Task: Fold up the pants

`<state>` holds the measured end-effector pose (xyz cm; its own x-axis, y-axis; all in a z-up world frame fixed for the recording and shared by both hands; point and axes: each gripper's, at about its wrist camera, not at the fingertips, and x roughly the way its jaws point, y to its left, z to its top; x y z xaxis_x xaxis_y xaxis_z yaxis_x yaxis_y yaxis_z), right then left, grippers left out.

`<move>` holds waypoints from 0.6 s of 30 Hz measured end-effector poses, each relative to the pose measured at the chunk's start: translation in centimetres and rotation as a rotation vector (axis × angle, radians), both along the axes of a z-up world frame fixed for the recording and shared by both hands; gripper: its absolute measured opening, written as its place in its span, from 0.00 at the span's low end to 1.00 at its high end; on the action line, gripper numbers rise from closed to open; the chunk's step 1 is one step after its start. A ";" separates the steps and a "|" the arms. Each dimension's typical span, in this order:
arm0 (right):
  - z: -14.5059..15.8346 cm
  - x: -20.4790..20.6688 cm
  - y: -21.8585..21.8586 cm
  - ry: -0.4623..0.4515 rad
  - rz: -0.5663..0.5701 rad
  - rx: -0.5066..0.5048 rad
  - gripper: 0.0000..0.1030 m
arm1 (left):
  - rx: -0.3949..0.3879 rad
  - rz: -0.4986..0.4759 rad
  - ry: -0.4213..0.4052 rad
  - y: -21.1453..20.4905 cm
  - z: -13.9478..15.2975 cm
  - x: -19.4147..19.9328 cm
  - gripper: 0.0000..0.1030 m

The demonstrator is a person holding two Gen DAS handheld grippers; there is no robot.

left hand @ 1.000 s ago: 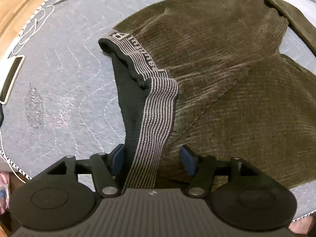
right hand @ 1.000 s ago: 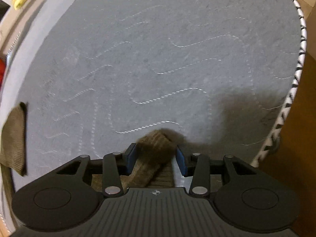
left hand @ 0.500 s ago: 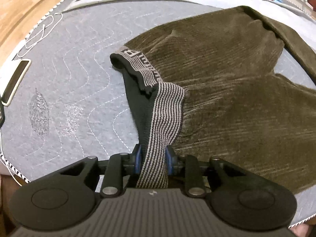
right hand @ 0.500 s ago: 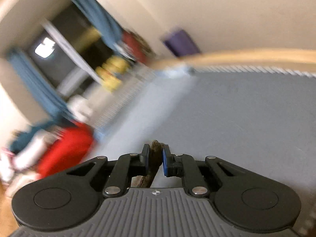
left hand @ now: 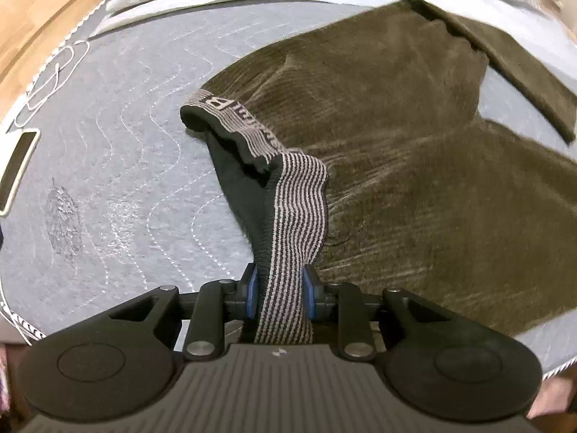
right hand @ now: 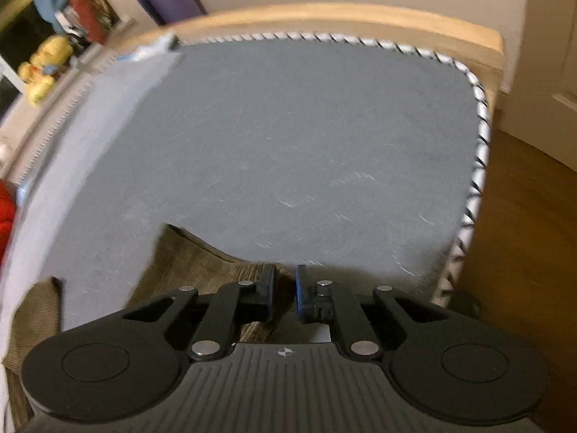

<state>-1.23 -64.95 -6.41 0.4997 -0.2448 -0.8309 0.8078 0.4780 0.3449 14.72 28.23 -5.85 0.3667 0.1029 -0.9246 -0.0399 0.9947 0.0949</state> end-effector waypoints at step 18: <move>0.4 5.5 3.2 0.043 0.204 -0.210 0.47 | 0.136 0.101 -0.086 -1.1 2.8 0.5 0.57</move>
